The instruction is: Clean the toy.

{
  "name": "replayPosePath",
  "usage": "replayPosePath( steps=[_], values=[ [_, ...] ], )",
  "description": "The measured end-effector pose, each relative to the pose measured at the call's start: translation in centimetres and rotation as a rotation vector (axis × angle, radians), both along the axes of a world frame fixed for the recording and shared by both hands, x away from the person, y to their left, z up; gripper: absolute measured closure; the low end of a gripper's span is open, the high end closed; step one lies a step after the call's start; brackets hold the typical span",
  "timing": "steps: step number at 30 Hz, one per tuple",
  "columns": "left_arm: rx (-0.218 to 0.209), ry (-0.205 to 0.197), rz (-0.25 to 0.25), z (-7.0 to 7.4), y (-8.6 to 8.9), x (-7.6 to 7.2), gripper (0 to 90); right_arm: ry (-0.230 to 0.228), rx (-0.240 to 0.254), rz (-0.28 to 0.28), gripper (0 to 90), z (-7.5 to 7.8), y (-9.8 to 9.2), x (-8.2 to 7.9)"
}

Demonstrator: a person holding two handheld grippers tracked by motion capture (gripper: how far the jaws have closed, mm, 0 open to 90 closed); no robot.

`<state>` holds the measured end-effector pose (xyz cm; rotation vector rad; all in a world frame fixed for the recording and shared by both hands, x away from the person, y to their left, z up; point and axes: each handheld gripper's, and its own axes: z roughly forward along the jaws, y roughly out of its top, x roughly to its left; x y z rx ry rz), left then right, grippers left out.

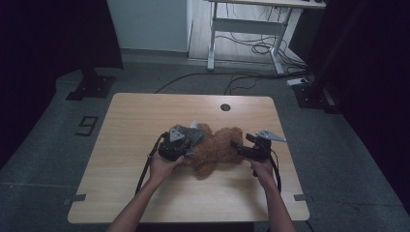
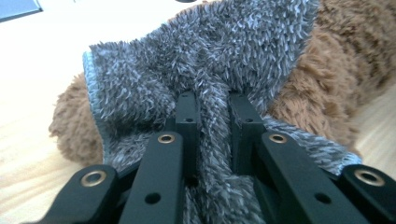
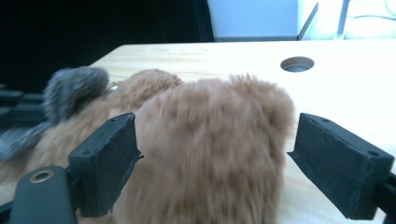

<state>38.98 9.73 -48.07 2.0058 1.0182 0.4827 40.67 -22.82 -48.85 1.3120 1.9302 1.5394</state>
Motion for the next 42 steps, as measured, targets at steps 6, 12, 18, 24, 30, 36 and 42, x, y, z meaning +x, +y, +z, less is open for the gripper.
replayPosePath(
  steps=[6,12,18,24,30,36,42],
  values=[
    [-0.032,0.0,-0.007,-0.4,0.5,-0.7,76.6,0.098,-0.036,0.034,15.9,-0.7,1.7,2.6],
    [-0.036,-0.012,-0.029,-0.4,0.3,-2.0,76.6,0.056,-0.064,0.052,42.7,-1.6,1.4,0.4],
    [-0.043,-0.022,-0.057,-0.3,0.4,-4.2,76.2,-0.02,-0.069,0.058,51.4,-2.6,1.2,-2.7],
    [-0.042,-0.056,-0.057,2.7,0.6,-4.2,75.3,-0.069,-0.064,0.072,53.9,-3.6,0.6,-4.8],
    [-0.025,-0.022,0.013,5.9,0.3,0.5,75.1,-0.097,-0.108,0.093,53.9,-3.7,0.4,-5.5],
    [0.055,0.087,0.005,4.6,-2.5,3.1,74.8,-0.105,-0.118,0.096,53.5,-3.7,0.3,-5.8],
    [0.07,0.083,-0.013,4.0,-3.2,2.0,75.5,-0.11,-0.137,0.093,51.8,-3.7,0.4,-6.2]
  ],
)
